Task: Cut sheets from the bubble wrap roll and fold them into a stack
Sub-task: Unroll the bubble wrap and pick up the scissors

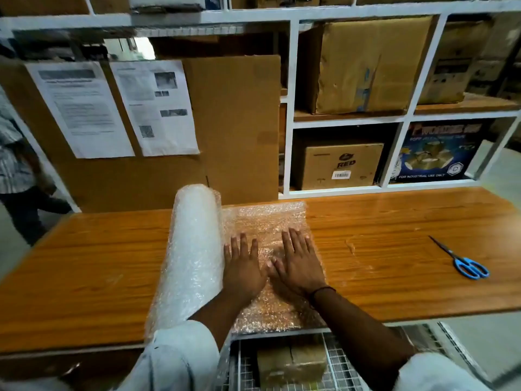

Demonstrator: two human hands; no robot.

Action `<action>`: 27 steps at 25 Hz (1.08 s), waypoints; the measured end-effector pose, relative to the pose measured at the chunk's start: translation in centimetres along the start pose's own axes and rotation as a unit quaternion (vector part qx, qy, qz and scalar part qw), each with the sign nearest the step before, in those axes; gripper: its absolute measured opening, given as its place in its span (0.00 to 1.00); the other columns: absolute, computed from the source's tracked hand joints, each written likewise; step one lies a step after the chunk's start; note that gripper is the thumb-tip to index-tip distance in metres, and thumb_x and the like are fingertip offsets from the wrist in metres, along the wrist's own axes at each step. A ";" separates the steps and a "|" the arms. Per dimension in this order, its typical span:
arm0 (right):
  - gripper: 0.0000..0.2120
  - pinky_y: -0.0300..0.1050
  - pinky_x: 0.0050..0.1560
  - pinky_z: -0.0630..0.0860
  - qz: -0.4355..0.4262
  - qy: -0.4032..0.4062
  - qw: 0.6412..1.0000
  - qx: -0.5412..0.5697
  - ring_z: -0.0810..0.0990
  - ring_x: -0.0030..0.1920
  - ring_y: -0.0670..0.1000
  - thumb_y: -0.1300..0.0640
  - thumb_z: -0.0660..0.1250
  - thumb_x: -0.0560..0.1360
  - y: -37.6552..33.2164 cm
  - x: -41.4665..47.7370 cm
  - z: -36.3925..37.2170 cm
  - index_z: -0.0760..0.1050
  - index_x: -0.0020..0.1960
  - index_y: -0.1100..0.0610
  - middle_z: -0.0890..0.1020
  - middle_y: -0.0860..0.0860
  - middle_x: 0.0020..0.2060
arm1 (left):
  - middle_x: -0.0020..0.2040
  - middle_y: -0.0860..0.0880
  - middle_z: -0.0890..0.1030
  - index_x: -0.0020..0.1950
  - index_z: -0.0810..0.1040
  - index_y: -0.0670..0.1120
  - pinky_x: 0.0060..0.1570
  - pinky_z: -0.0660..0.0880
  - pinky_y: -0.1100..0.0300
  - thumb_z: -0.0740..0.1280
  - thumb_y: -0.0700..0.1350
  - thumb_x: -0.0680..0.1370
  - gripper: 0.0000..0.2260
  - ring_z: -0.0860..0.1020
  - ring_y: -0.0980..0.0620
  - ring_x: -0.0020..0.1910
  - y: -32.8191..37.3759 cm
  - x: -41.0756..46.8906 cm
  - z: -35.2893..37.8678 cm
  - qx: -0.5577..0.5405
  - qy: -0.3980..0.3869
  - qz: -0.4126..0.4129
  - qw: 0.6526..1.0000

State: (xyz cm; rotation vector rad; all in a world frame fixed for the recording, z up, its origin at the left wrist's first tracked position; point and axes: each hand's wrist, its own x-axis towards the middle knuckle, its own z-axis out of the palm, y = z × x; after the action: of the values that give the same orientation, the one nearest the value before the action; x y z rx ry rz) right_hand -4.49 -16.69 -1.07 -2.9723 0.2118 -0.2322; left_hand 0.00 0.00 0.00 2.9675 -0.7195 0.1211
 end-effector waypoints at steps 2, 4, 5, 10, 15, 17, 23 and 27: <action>0.43 0.54 0.81 0.35 -0.008 -0.046 0.999 0.006 0.36 0.82 0.55 0.31 0.32 0.78 0.0 -1.3 1.6 0.36 0.83 0.56 0.39 0.56 0.83 | 0.84 0.40 0.40 0.85 0.44 0.50 0.79 0.37 0.41 0.47 0.67 0.84 0.35 0.40 0.36 0.82 0.0 -1.1 1.7 0.000 -0.052 -0.012 0.999; 0.39 0.53 0.81 0.35 -0.005 -0.057 0.998 0.002 0.36 0.82 0.55 0.32 0.37 0.81 0.4 -3.0 3.6 0.38 0.84 0.55 0.37 0.55 0.82 | 0.84 0.39 0.41 0.85 0.44 0.48 0.79 0.37 0.41 0.47 0.67 0.83 0.36 0.41 0.36 0.82 -0.9 -2.4 3.7 0.011 -0.073 -0.022 0.997; 0.39 0.53 0.80 0.35 -0.003 -0.065 0.998 0.008 0.36 0.82 0.54 0.33 0.40 0.82 0.7 -3.4 4.4 0.39 0.84 0.55 0.38 0.54 0.82 | 0.84 0.39 0.42 0.85 0.44 0.48 0.79 0.37 0.41 0.45 0.68 0.83 0.37 0.41 0.36 0.83 -1.4 -2.6 4.4 0.018 -0.081 -0.019 0.996; 0.40 0.54 0.81 0.36 0.005 -0.097 0.995 0.008 0.37 0.83 0.53 0.29 0.39 0.81 1.9 -3.5 6.0 0.42 0.84 0.53 0.41 0.53 0.83 | 0.84 0.40 0.47 0.85 0.48 0.48 0.79 0.34 0.43 0.36 0.73 0.78 0.43 0.43 0.39 0.83 -3.8 -2.9 5.8 0.028 -0.077 0.013 0.997; 0.40 0.54 0.82 0.36 -0.004 -0.096 0.995 0.011 0.37 0.83 0.52 0.28 0.39 0.81 2.7 -3.1 5.6 0.42 0.85 0.51 0.41 0.51 0.83 | 0.85 0.43 0.44 0.85 0.44 0.50 0.79 0.34 0.46 0.40 0.74 0.79 0.41 0.41 0.42 0.83 -5.5 -2.6 6.0 0.002 -0.075 0.031 0.997; 0.40 0.54 0.82 0.37 -0.005 -0.099 0.995 0.011 0.36 0.82 0.51 0.27 0.39 0.81 3.2 -3.0 5.7 0.41 0.84 0.50 0.40 0.49 0.82 | 0.84 0.44 0.42 0.85 0.42 0.51 0.78 0.33 0.48 0.42 0.73 0.80 0.40 0.39 0.42 0.83 -6.4 -2.7 6.1 -0.007 -0.079 0.033 0.996; 0.39 0.52 0.82 0.37 0.011 -0.115 0.993 0.001 0.36 0.82 0.49 0.28 0.41 0.81 8.6 -2.9 4.5 0.41 0.84 0.48 0.41 0.49 0.83 | 0.84 0.43 0.41 0.85 0.41 0.51 0.79 0.35 0.46 0.34 0.76 0.74 0.45 0.38 0.41 0.82 -8.1 -2.7 5.4 0.006 -0.106 0.048 0.993; 0.38 0.52 0.81 0.35 0.004 -0.116 0.993 0.003 0.35 0.81 0.49 0.29 0.42 0.81 8.9 -3.0 4.3 0.40 0.84 0.48 0.40 0.49 0.83 | 0.84 0.45 0.40 0.85 0.43 0.52 0.79 0.35 0.43 0.36 0.77 0.75 0.44 0.38 0.42 0.83 -4.7 -2.4 5.8 -0.043 -0.104 0.050 0.992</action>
State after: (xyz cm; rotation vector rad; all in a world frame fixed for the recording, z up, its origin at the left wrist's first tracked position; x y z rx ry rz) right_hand -7.82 -24.30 -7.18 -2.9592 0.1943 0.1129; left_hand 0.34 4.69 -6.30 2.8887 -0.8725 -0.2098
